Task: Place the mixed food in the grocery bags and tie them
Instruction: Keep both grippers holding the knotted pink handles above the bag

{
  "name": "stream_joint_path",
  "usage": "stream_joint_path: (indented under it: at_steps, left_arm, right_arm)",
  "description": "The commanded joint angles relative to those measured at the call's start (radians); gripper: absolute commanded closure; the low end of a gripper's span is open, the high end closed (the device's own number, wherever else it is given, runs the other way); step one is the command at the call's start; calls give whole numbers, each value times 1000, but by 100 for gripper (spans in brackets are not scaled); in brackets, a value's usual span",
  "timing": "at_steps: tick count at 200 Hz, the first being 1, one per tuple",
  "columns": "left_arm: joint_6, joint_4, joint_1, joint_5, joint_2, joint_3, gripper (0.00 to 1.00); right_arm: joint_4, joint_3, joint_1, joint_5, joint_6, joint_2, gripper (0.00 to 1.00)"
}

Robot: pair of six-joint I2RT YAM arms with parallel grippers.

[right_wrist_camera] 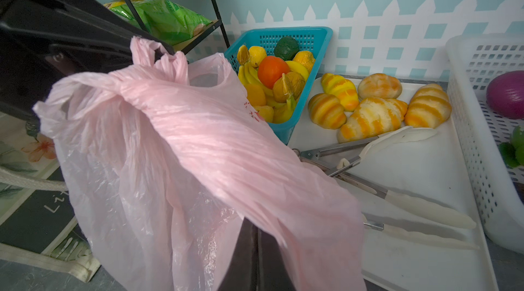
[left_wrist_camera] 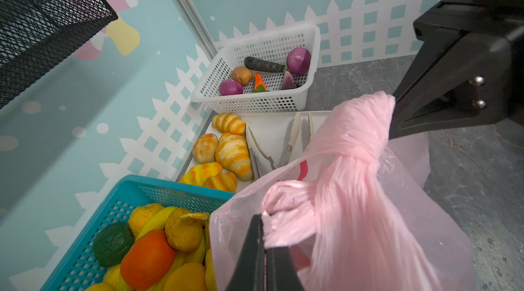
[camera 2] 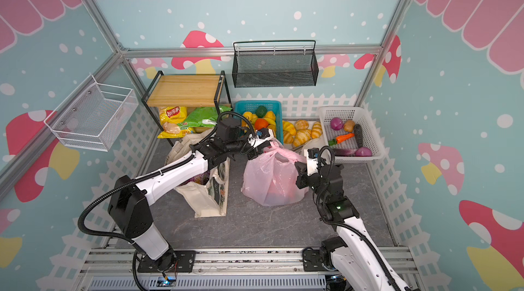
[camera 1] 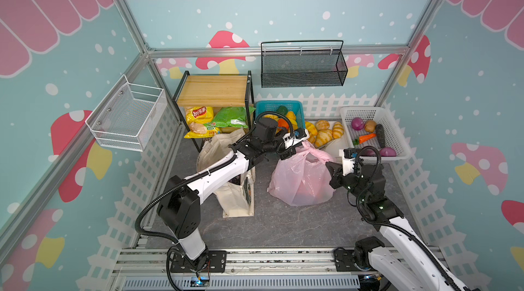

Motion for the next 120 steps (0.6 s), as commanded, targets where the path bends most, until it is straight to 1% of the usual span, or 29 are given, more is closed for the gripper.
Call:
stream_joint_path:
  at_steps: [1,55,120]
  left_arm:
    - [-22,33,15,-19,-39,-9,100]
    - [-52,26,39,-7,-50,-14,100]
    - [-11,-83,53,59,-91,-39,100]
  right_arm:
    - [-71,9,-19,-34,10,-15,100]
    - [-137,9,-78,-90,-5,-21,100]
    - [-174,4,-104,-79,-23,-24,100]
